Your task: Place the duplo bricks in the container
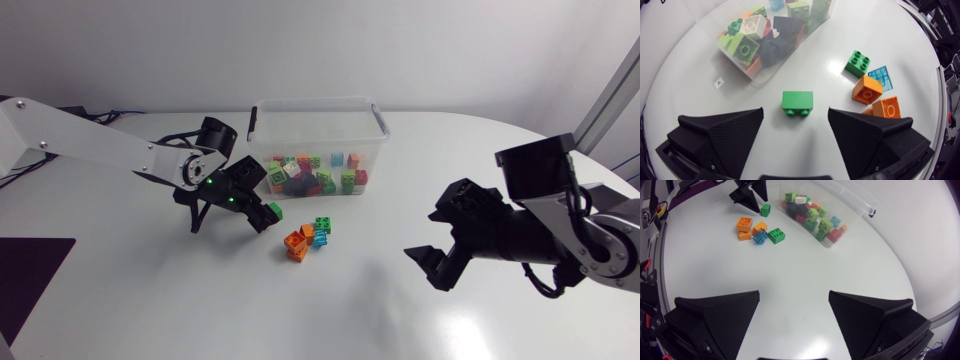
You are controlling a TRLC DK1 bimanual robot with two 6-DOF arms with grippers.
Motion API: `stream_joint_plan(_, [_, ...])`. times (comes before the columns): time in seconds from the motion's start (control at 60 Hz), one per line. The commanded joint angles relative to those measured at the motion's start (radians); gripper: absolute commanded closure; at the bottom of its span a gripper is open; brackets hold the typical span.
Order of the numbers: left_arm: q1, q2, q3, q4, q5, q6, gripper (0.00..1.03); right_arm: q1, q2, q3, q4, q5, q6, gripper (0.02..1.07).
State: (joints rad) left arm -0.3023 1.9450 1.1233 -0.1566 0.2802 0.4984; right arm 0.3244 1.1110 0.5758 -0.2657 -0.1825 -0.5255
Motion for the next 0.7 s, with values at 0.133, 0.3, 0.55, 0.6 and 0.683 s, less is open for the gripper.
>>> stream_joint_plan(0.133, [-0.027, 0.091, 0.023, 0.071, 0.01, 0.0, 0.3, 0.076, 0.059, 0.015, 0.042, 0.003, -0.021, 0.1])
stream_joint_plan(0.3, [-0.026, 0.108, 0.016, 0.109, 0.01, 0.0, 0.39, 0.119, 0.121, 0.041, 0.069, 0.003, -0.05, 0.1])
stream_joint_plan(0.55, [-0.017, 0.103, -0.025, 0.152, 0.054, 0.026, 0.6, 0.176, 0.27, 0.148, 0.077, -0.023, -0.12, 0.1])
stream_joint_plan(0.6, [-0.014, 0.094, -0.039, 0.152, 0.07, 0.042, 0.6, 0.188, 0.314, 0.174, 0.075, -0.026, -0.136, 0.1])
stream_joint_plan(0.683, [0.0, 0.071, -0.063, 0.15, 0.113, 0.063, 0.64, 0.205, 0.374, 0.214, 0.069, -0.026, -0.168, 0.1])
